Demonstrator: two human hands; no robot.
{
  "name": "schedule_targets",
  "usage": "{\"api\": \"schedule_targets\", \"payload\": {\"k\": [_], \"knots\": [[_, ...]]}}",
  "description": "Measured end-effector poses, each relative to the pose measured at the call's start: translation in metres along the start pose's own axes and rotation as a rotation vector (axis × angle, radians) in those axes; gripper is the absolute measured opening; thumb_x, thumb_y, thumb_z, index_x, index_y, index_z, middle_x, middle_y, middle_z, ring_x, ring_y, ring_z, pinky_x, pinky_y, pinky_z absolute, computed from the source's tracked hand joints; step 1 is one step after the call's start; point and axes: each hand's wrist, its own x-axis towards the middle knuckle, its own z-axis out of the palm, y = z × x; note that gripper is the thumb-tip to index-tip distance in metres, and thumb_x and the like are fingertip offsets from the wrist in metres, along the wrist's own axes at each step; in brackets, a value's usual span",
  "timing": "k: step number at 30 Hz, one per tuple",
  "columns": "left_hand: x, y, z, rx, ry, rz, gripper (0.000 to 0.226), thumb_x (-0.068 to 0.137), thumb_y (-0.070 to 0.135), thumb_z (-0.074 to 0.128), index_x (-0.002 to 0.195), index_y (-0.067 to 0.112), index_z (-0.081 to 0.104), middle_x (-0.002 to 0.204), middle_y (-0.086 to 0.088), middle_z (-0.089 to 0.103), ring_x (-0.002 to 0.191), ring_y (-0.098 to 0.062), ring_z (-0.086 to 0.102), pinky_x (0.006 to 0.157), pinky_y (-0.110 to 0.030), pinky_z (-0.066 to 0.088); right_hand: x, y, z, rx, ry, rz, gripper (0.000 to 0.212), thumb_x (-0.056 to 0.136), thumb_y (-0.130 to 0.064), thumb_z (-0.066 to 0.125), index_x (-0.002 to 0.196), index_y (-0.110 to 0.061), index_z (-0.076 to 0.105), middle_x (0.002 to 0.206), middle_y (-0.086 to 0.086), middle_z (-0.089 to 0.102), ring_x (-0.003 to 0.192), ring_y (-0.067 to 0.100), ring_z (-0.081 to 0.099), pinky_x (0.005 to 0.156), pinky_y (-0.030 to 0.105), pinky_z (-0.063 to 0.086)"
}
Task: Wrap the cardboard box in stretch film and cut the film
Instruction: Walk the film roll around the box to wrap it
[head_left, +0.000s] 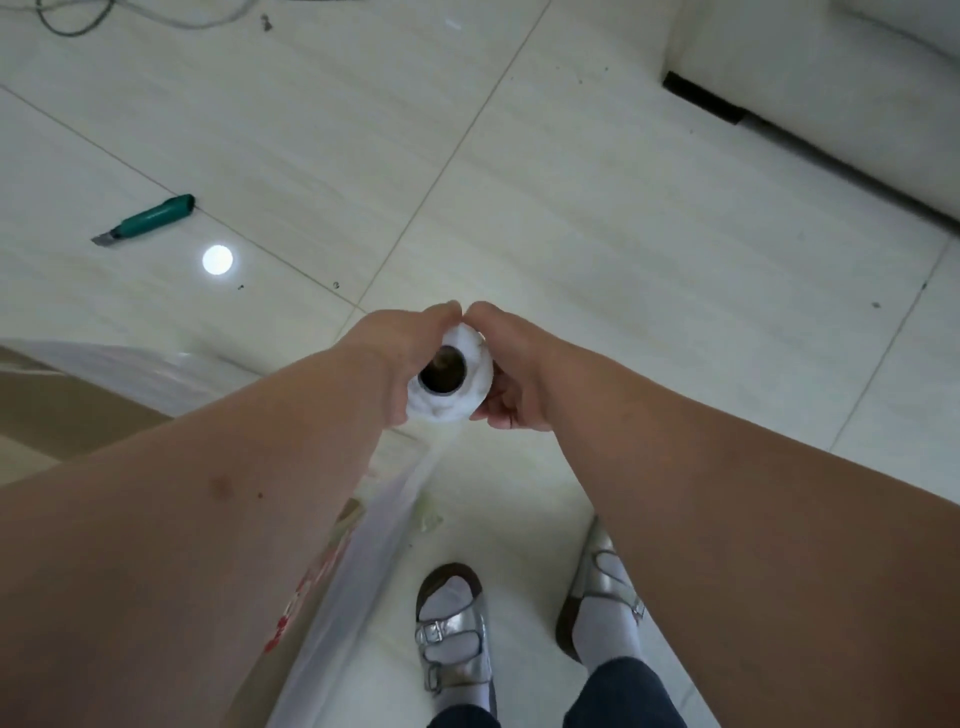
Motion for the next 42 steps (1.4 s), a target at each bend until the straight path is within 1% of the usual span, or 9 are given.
{"api": "schedule_targets", "payload": {"k": [3, 9, 13, 18, 22, 27, 30, 35, 42], "knots": [[0.011, 0.007, -0.006, -0.051, 0.137, 0.039, 0.037, 0.092, 0.05, 0.053, 0.109, 0.019, 0.06, 0.098, -0.005, 0.064, 0.097, -0.028, 0.063, 0.091, -0.044, 0.053, 0.004, -0.011, -0.004, -0.002, 0.007, -0.006, 0.031, 0.085, -0.034, 0.037, 0.094, -0.014, 0.059, 0.092, 0.011, 0.066, 0.074, 0.027, 0.06, 0.07, 0.033, 0.044], [0.024, -0.011, -0.011, -0.445, 0.076, -0.199, 0.051, 0.09, 0.06, 0.048, 0.116, 0.018, 0.058, 0.11, -0.006, 0.067, 0.096, -0.027, 0.067, 0.085, -0.043, 0.056, 0.01, -0.036, -0.011, -0.155, 0.062, 0.01, 0.024, 0.089, -0.022, 0.037, 0.097, -0.008, 0.055, 0.091, 0.013, 0.059, 0.074, 0.029, 0.054, 0.066, 0.033, 0.043], [0.023, -0.014, 0.001, -0.618, -0.103, -0.188, 0.037, 0.1, 0.034, 0.044, 0.123, 0.007, 0.056, 0.098, -0.011, 0.066, 0.081, -0.027, 0.065, 0.072, -0.038, 0.057, 0.013, -0.041, -0.014, -0.3, -0.007, -0.005, 0.04, 0.09, -0.053, 0.047, 0.097, -0.015, 0.06, 0.089, 0.009, 0.063, 0.074, 0.026, 0.056, 0.071, 0.034, 0.045], [0.014, 0.014, -0.003, -0.533, 0.01, -0.125, 0.043, 0.097, 0.035, 0.048, 0.133, 0.011, 0.051, 0.137, -0.017, 0.055, 0.075, -0.027, 0.057, 0.084, -0.042, 0.046, 0.014, -0.058, -0.009, -0.31, -0.066, -0.016, 0.034, 0.088, -0.053, 0.054, 0.09, -0.019, 0.058, 0.083, 0.002, 0.061, 0.072, 0.02, 0.055, 0.064, 0.026, 0.044], [0.021, 0.027, -0.031, -0.417, 0.1, -0.142, 0.036, 0.092, 0.042, 0.051, 0.119, 0.02, 0.058, 0.119, -0.008, 0.063, 0.1, -0.029, 0.06, 0.099, -0.045, 0.046, 0.015, -0.08, 0.005, -0.312, -0.09, 0.014, 0.026, 0.086, -0.042, 0.045, 0.089, -0.019, 0.057, 0.079, 0.002, 0.06, 0.063, 0.019, 0.052, 0.053, 0.022, 0.042], [0.048, 0.035, -0.053, -0.332, 0.232, -0.039, 0.03, 0.09, 0.041, 0.059, 0.102, 0.014, 0.064, 0.103, -0.007, 0.067, 0.095, -0.029, 0.064, 0.093, -0.039, 0.051, 0.032, -0.105, 0.027, -0.401, -0.027, -0.038, 0.039, 0.086, -0.032, 0.038, 0.11, -0.012, 0.061, 0.104, 0.009, 0.063, 0.075, 0.024, 0.056, 0.068, 0.033, 0.045], [0.062, 0.029, -0.068, -0.475, 0.294, -0.115, 0.031, 0.092, 0.044, 0.055, 0.088, 0.013, 0.061, 0.106, -0.012, 0.069, 0.101, -0.031, 0.065, 0.096, -0.044, 0.051, 0.039, -0.128, 0.036, -0.471, -0.005, -0.038, 0.024, 0.091, -0.022, 0.037, 0.096, -0.009, 0.056, 0.096, 0.011, 0.059, 0.078, 0.027, 0.052, 0.074, 0.035, 0.044], [0.07, 0.022, -0.08, -0.682, 0.048, -0.299, 0.039, 0.096, 0.047, 0.045, 0.11, 0.016, 0.063, 0.11, -0.009, 0.069, 0.092, -0.025, 0.065, 0.071, -0.033, 0.052, 0.041, -0.152, 0.056, -0.614, -0.081, -0.029, 0.046, 0.089, -0.061, 0.049, 0.09, -0.016, 0.059, 0.081, 0.006, 0.061, 0.07, 0.021, 0.053, 0.066, 0.03, 0.043], [0.067, 0.053, -0.133, -0.507, 0.073, -0.251, 0.033, 0.095, 0.044, 0.05, 0.111, 0.018, 0.063, 0.101, -0.003, 0.067, 0.093, -0.022, 0.06, 0.082, -0.036, 0.041, 0.039, -0.186, 0.091, -0.599, -0.089, -0.01, 0.025, 0.089, -0.042, 0.055, 0.087, -0.017, 0.059, 0.087, 0.006, 0.064, 0.079, 0.022, 0.058, 0.076, 0.031, 0.05]]}}
